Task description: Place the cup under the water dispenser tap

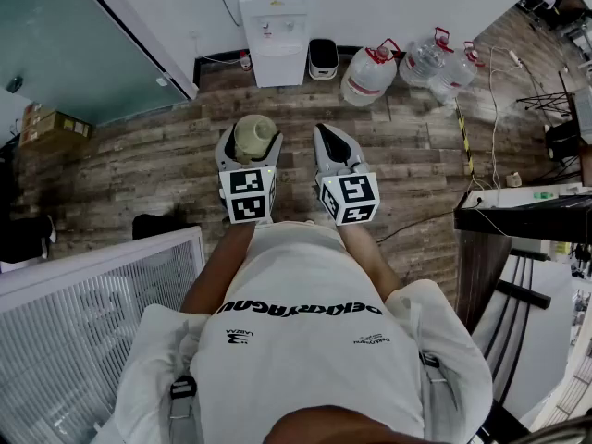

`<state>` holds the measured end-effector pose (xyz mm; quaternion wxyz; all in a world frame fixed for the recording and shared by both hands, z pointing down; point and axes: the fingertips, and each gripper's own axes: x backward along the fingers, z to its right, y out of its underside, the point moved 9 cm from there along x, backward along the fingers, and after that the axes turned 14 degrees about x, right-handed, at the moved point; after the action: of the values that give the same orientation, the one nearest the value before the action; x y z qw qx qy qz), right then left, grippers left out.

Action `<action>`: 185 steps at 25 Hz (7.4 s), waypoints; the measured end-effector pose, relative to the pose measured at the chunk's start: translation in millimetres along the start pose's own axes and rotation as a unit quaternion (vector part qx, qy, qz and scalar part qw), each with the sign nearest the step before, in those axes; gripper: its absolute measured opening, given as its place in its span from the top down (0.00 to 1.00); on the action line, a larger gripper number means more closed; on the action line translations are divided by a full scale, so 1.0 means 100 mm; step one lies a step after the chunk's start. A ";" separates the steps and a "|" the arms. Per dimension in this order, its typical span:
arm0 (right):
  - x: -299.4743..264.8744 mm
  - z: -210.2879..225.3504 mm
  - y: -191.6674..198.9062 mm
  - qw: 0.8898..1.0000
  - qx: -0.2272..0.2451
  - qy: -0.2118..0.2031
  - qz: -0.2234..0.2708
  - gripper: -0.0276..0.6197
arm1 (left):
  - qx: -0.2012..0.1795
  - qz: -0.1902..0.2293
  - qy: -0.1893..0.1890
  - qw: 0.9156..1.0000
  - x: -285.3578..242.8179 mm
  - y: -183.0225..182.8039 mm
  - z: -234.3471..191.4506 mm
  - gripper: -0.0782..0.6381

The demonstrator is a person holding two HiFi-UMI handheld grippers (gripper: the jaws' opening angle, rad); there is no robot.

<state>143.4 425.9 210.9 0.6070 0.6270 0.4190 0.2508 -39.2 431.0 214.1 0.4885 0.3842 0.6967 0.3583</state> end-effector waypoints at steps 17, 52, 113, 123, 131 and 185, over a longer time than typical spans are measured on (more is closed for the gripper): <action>0.42 0.31 0.16 0.999 -0.024 -0.017 0.033 0.97 | -0.008 0.016 0.002 1.000 0.08 0.25 0.59 0.37; -3.10 0.81 -0.31 0.999 -0.023 0.009 -0.025 0.96 | -0.015 -0.025 0.060 0.998 -2.70 -1.25 -1.31 0.37; -5.28 1.78 2.17 0.990 -0.075 0.024 -0.114 0.96 | 0.027 -0.085 -0.014 0.996 -5.89 0.27 -2.04 0.37; -5.32 1.71 2.61 0.989 -0.081 0.024 -0.125 0.96 | 0.003 -0.089 -0.011 0.996 -6.41 0.65 -2.20 0.37; -5.29 1.73 2.84 0.987 -0.090 0.031 -0.131 0.96 | -0.023 -0.091 -0.008 0.996 -6.84 0.85 -2.35 0.36; -5.55 2.11 3.47 0.981 -0.088 0.026 -0.172 0.96 | -0.092 -0.170 -0.002 0.981 -8.52 1.83 -2.99 0.36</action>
<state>103.7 -120.3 626.2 0.6831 0.4825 0.5124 0.1947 -97.1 -277.9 798.9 0.5772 0.2144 0.7148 0.3315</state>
